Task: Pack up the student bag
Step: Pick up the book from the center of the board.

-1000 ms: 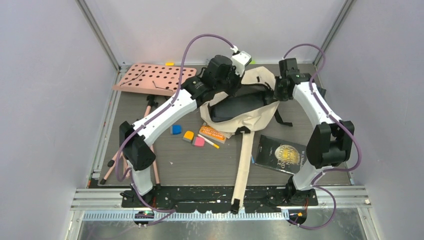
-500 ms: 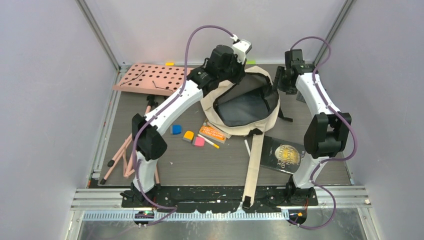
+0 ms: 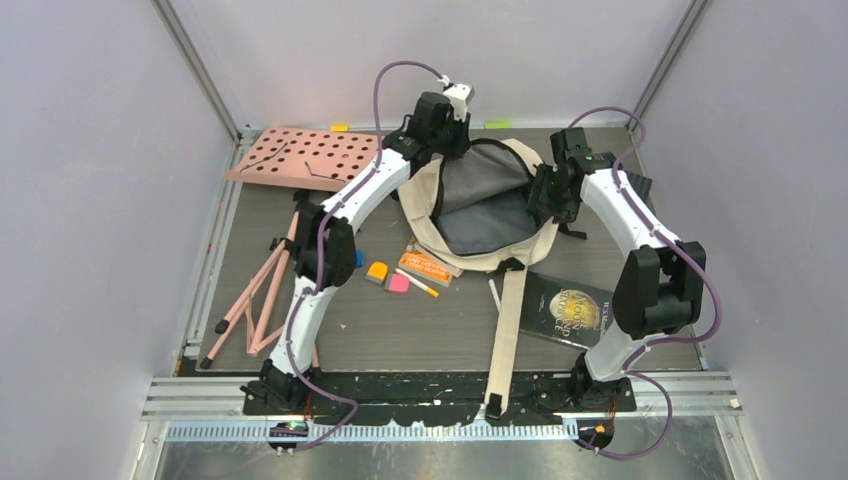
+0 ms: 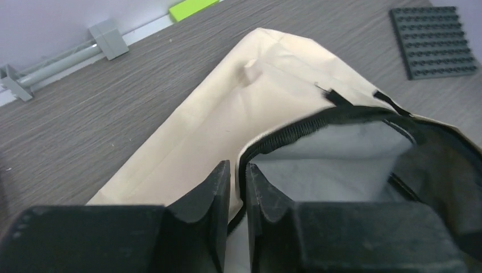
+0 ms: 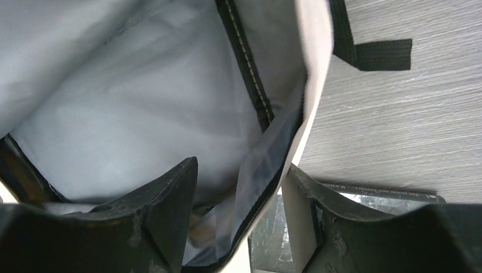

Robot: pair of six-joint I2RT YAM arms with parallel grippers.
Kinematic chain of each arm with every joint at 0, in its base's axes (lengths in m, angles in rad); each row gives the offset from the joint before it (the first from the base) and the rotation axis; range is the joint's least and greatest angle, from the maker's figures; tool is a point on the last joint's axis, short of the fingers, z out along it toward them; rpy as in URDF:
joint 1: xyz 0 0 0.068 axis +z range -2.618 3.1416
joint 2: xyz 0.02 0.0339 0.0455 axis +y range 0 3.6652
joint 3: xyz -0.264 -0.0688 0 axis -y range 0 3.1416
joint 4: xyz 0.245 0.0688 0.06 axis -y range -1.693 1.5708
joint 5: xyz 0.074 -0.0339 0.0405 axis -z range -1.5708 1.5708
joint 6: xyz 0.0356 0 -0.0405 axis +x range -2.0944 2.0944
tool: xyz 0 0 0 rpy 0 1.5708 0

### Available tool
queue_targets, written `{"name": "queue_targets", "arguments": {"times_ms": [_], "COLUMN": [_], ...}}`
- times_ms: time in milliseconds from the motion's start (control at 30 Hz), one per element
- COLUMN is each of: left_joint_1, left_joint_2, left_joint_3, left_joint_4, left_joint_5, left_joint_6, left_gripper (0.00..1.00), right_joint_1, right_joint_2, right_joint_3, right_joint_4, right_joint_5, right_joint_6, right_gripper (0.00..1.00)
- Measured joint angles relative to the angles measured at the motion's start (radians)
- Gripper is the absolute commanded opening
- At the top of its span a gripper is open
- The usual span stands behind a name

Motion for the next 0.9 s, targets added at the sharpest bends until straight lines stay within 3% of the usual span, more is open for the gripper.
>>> {"name": "queue_targets", "arguments": {"times_ms": [133,267,533,900], "left_joint_1": [0.016,0.027,0.039,0.014], "left_joint_2": [0.118,0.194,0.164,-0.275], "left_joint_3": [0.081,0.132,0.085,-0.442], "left_joint_4": [0.016,0.018,0.027,0.159], "left_joint_5": [-0.018,-0.054,-0.034,0.217], "left_joint_6": [-0.006,0.001,-0.002,-0.075], "left_gripper": [0.58,0.73,0.83,0.87], "right_joint_1": [0.016,0.015,0.014,0.015], "right_joint_2": [-0.007,-0.031,-0.067,0.011], "right_joint_3": [-0.002,-0.001,-0.007,-0.023], "right_joint_4": [-0.007,-0.023,-0.049,0.045], "right_joint_5": [0.002,0.016,0.045,-0.057], "right_joint_6": [0.000,0.001,0.019,0.034], "right_gripper": [0.63,0.63,0.63,0.63]}}
